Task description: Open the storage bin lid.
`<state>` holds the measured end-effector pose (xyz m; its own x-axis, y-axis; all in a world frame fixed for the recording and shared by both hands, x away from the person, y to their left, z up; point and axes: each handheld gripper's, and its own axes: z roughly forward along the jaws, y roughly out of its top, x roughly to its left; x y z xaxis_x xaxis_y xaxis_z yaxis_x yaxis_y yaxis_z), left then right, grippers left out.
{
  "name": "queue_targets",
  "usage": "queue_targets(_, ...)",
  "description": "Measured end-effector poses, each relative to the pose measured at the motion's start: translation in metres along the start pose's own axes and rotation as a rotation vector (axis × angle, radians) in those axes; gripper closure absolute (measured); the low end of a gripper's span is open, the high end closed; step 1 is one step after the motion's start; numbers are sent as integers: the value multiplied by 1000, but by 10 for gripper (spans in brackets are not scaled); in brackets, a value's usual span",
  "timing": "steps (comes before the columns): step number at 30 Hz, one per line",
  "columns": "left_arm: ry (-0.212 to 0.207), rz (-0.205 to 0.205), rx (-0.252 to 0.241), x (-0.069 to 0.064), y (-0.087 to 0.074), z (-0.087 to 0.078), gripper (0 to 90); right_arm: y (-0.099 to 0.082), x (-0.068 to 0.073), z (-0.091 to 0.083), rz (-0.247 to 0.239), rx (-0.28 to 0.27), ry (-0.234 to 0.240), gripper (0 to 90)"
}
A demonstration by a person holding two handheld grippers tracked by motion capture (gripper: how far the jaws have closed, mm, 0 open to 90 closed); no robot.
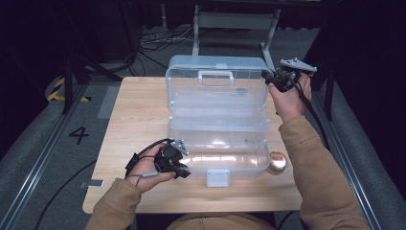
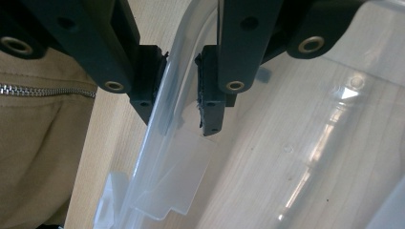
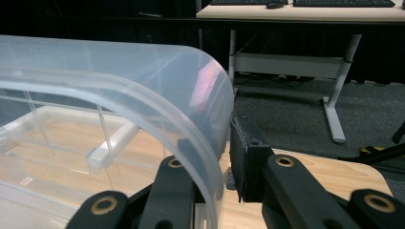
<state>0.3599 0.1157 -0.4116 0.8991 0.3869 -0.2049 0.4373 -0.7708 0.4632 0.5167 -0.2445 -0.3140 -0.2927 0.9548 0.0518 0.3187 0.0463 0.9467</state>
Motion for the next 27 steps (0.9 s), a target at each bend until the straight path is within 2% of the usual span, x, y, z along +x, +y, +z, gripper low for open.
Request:
queue_targets(4,15,-14,-5,-1,-1,1,748,1,-1,5,1,8,-2,792)
queue_targets(9,64,3,28,-5,0,2,749,2,-2,12,2,17,-8,795)
queue_targets(27,81,-10,24,-7,-2,3,745,3,-8,35,2,61,-15,804)
